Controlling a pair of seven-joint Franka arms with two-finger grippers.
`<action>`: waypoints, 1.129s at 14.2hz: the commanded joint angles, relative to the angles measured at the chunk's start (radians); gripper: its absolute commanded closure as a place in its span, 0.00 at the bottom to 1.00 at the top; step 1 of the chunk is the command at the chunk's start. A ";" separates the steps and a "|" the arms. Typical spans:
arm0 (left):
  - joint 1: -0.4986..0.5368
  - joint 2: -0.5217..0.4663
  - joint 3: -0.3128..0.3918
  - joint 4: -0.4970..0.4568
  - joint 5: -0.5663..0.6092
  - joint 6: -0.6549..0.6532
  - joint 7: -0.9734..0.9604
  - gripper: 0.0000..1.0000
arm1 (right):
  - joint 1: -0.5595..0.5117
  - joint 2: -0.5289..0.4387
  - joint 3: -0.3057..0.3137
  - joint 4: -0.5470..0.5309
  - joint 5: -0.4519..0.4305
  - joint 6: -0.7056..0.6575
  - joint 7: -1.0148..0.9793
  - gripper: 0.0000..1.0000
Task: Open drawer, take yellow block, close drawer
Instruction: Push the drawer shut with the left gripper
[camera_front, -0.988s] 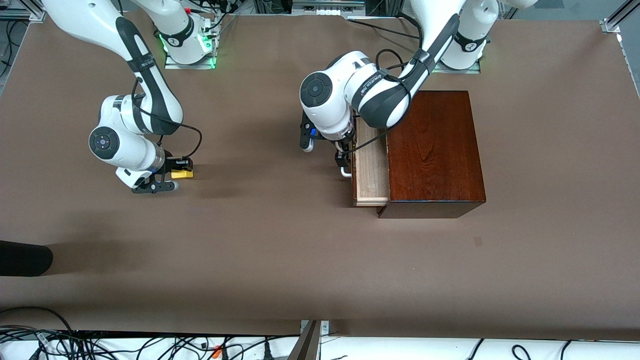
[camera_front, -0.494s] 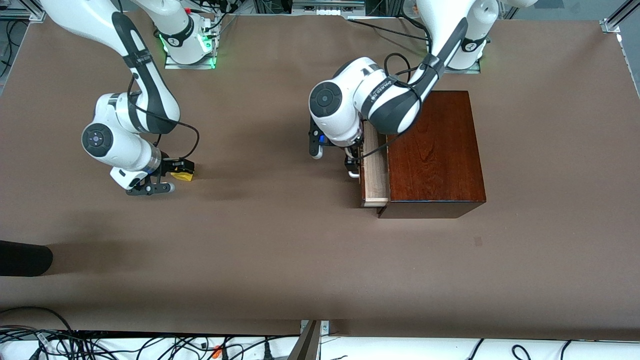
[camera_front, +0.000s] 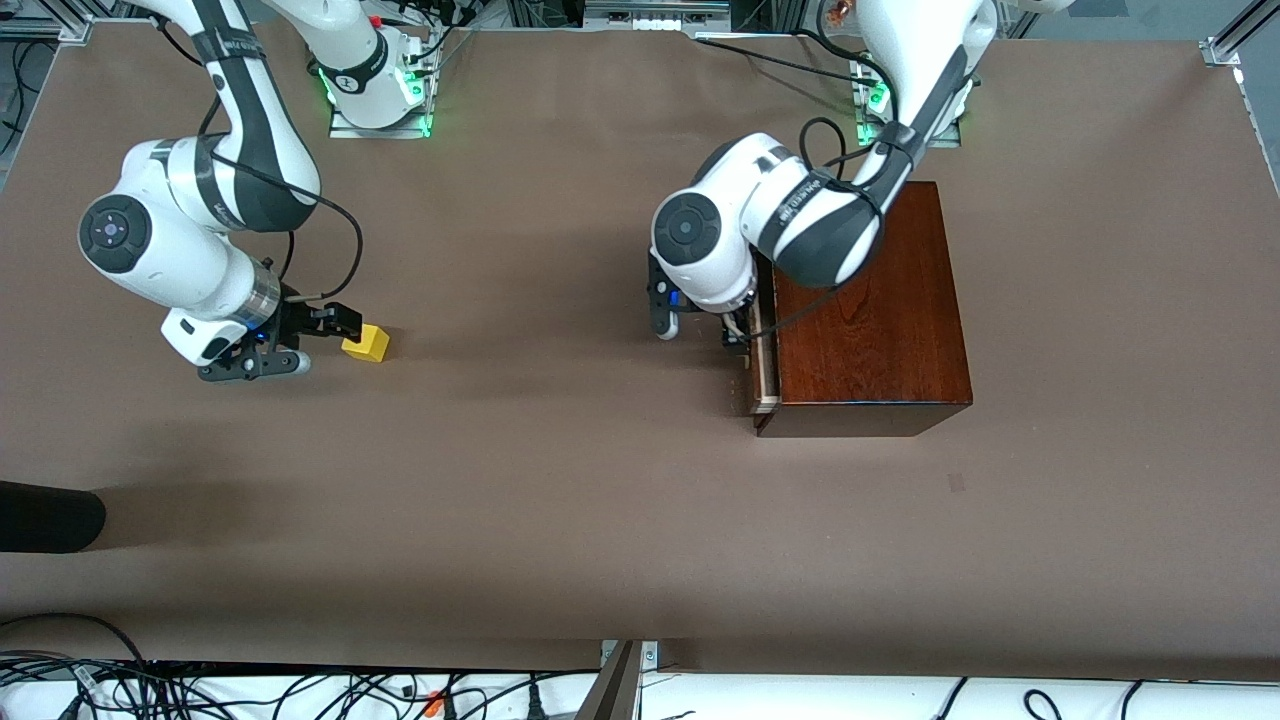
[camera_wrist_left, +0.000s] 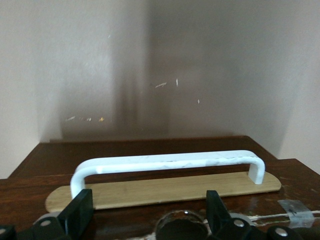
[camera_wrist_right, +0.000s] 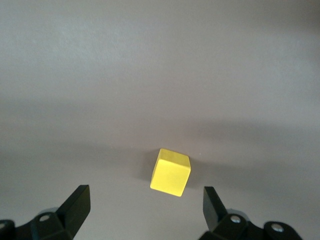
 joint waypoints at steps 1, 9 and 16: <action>0.041 -0.023 0.002 -0.015 0.058 -0.018 0.012 0.00 | -0.017 0.068 0.007 -0.007 0.003 0.020 -0.007 0.00; 0.055 -0.018 -0.011 0.008 0.041 -0.009 -0.025 0.00 | -0.019 0.156 0.009 -0.033 0.001 0.126 -0.010 0.00; -0.037 -0.046 -0.015 0.247 -0.140 -0.013 -0.490 0.00 | -0.022 -0.036 0.006 0.022 -0.003 -0.036 -0.045 0.00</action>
